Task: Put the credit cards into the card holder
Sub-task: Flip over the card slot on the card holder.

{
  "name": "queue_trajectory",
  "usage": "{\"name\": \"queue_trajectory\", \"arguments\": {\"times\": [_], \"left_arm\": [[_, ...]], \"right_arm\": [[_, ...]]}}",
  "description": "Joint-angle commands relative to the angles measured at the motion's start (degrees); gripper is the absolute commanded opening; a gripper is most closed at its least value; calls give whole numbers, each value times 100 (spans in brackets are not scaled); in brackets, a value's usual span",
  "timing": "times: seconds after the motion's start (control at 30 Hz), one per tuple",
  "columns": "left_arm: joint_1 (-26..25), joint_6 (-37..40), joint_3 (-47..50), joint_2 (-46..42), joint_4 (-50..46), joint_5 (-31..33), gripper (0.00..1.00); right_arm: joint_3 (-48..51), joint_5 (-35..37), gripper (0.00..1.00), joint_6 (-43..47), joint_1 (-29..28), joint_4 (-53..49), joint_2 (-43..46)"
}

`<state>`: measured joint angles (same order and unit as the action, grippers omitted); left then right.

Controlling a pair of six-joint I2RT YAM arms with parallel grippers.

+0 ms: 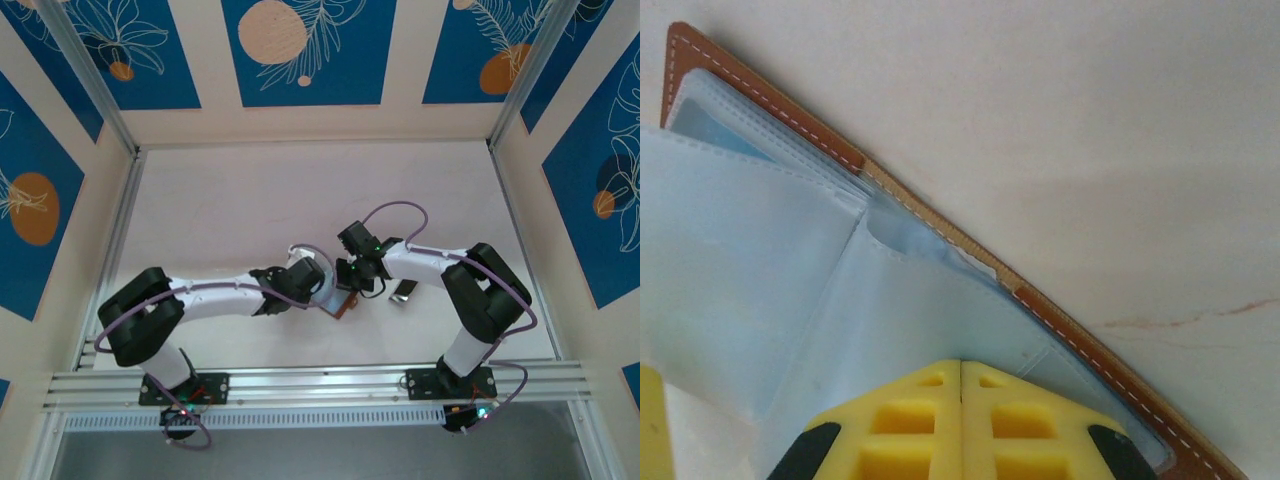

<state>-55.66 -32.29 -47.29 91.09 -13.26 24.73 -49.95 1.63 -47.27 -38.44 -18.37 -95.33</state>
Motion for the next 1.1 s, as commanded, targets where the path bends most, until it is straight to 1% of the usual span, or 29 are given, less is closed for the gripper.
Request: {"name": "queue_trajectory", "arguments": {"times": [0.0, 0.17, 0.23, 0.33, 0.4, 0.47, 0.57, 0.67, 0.83, 0.9, 0.97, 1.07], "left_arm": [[204, -44, 25, -18, -163, 130, 29], [461, 173, -22, 162, -257, -136, 30], [529, 227, 79, 5, -170, -247, 30], [659, 356, 126, -316, -127, -539, 30], [662, 508, 74, -575, -195, -572, 31], [662, 708, -36, -784, -238, -747, 33], [662, 944, -379, -803, -435, -1077, 35], [628, 997, -564, -830, -377, -1431, 35], [461, 1057, -905, -636, -364, -1832, 34], [459, 1105, -1031, -456, -309, -2077, 32], [451, 1121, -1176, -206, -318, -2269, 29], [458, 1040, -1212, 73, -155, -2403, 24]], "right_arm": [[61, 213, 0, 134, -59, -636, 3], [39, 329, 0, 182, -50, -790, 151], [60, 449, 0, 198, -28, -852, 276], [35, 384, 0, 340, 126, -787, 341], [-95, 407, 0, 523, 177, -774, 251], [-206, 355, 0, 688, 237, -742, 139], [-315, 347, 0, 867, 300, -818, 89], [-299, 417, 0, 873, 293, -918, 398], [-190, 523, 0, 724, 152, -1318, 1145], [-105, 450, 1, 657, 49, -1371, 1399], [7, 243, 1, 547, -80, -1355, 1468], [99, 265, 1, 355, -424, -1355, 1374]]}}
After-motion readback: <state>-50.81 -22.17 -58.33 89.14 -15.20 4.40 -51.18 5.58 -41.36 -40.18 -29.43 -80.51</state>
